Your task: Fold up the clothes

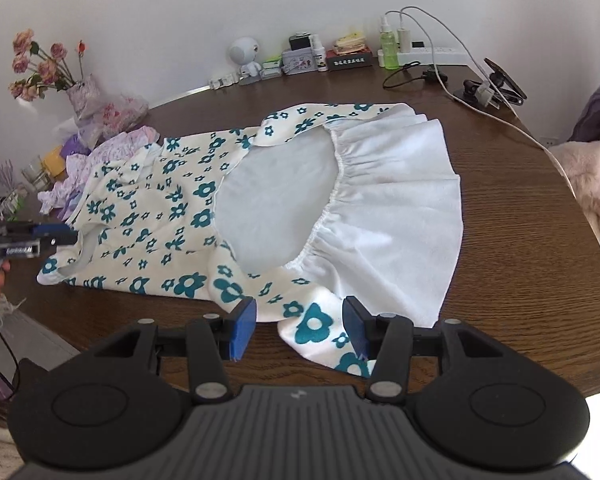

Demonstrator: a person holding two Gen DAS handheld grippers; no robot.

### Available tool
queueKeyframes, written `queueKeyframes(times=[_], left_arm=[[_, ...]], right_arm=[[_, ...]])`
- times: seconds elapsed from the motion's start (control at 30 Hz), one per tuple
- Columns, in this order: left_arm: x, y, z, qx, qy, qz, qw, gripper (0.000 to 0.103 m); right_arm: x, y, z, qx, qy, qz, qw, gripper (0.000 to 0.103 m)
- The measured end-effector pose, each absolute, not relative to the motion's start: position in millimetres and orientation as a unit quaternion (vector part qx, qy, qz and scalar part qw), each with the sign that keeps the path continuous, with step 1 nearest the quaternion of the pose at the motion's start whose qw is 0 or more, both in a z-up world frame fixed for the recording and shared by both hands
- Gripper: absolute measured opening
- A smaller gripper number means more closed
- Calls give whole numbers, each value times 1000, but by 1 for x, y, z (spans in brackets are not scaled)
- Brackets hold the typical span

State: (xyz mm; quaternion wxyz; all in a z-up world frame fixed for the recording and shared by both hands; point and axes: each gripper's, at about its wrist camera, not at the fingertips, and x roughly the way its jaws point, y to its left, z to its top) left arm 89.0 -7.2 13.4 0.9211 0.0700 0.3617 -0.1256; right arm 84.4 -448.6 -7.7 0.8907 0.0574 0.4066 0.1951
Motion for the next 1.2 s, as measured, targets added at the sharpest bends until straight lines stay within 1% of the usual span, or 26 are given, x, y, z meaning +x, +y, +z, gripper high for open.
queueKeyframes(times=[0.07,0.1,0.13,0.17,0.4,0.43,0.47,0.5,0.57,0.73,0.93,1.07,1.2], left_arm=[[86,-13,7,77,369,-133,916,29],[85,-14,3,75,376,-136,914,27],[85,-14,0,72,382,-136,911,27],[85,-15,-4,70,388,-137,909,28],[81,-17,-15,59,398,-133,906,30],[81,-17,-15,56,398,-132,906,31],[82,-16,-15,56,398,-130,906,32],[82,-16,-15,56,398,-129,906,33],[82,-17,-15,58,398,-127,907,34],[83,-16,-16,56,399,-129,906,35],[83,-16,-16,57,398,-127,907,35],[81,-15,-17,56,395,-127,908,36],[81,-15,-16,57,395,-125,908,37]], right_arm=[[90,-452,-14,51,417,185,888,45],[93,-452,-17,48,423,185,886,43],[96,-452,-21,44,428,185,883,40],[99,-453,-24,40,434,186,881,40],[110,-440,-38,9,451,190,872,39],[110,-440,-37,4,452,190,871,32],[109,-437,-37,-5,453,194,870,15],[108,-436,-37,-11,455,202,867,8],[101,-429,-36,-37,454,211,865,2],[101,-435,-26,-55,441,179,878,1],[128,-445,4,-106,394,133,903,0],[149,-435,-12,-135,402,116,898,0],[159,-425,-39,-144,446,124,875,1]])
